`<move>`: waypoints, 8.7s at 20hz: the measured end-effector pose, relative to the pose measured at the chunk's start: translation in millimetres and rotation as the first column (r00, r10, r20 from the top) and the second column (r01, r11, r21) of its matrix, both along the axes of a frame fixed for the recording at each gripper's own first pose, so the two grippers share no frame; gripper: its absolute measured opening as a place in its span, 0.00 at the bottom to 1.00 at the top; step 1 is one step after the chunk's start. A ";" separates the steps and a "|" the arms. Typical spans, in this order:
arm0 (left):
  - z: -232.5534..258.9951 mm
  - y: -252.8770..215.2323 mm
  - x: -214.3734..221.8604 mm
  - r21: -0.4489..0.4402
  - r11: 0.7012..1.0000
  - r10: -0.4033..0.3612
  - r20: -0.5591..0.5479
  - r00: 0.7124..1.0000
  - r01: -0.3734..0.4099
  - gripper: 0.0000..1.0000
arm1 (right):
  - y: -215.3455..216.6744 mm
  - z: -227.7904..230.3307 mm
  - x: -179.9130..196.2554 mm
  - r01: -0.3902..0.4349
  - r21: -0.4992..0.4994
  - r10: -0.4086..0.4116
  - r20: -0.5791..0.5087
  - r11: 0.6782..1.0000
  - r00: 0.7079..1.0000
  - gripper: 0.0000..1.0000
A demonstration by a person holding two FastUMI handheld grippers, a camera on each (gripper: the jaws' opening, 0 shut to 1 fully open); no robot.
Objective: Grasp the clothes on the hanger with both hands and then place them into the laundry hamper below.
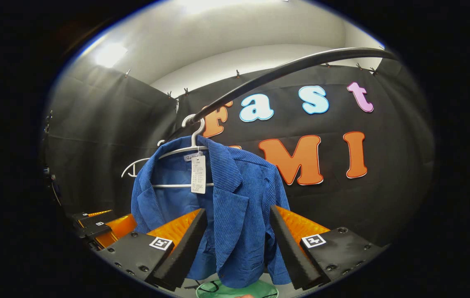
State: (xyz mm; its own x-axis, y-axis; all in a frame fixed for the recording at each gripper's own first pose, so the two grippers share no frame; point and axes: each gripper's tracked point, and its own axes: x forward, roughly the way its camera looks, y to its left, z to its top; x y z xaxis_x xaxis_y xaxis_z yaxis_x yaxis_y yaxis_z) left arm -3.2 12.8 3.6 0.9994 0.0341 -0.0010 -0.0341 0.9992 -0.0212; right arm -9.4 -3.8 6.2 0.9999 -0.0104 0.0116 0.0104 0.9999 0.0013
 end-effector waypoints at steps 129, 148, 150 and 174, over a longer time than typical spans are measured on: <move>-52.1 108.2 175.6 0.211 0.977 0.051 -0.039 0.998 -0.041 0.01 | -145.1 82.8 72.6 0.441 -0.096 -0.382 0.358 0.892 0.852 0.09; -81.1 66.8 142.9 0.163 0.986 -0.014 -0.110 0.994 0.032 0.02 | -206.6 29.0 61.1 0.558 -0.142 -0.518 0.243 0.818 0.820 0.09; -77.5 61.6 135.9 0.164 0.986 -0.018 -0.108 0.994 0.036 0.02 | -197.1 25.7 59.0 0.519 -0.136 -0.481 0.235 0.844 0.844 0.09; -280.5 -85.8 38.5 -0.244 0.946 -0.324 -0.648 0.690 0.215 0.02 | -37.2 -277.7 59.7 -0.074 -0.046 0.042 -0.497 0.996 0.867 0.11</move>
State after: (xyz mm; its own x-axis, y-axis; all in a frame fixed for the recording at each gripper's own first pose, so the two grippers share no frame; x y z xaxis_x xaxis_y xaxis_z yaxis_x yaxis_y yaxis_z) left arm 35.3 -73.0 -276.9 0.6958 -0.2915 -0.6565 0.1766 0.9553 -0.2370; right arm 50.3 -40.9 -271.4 0.8730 0.0321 -0.4866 -0.0645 0.9967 -0.0499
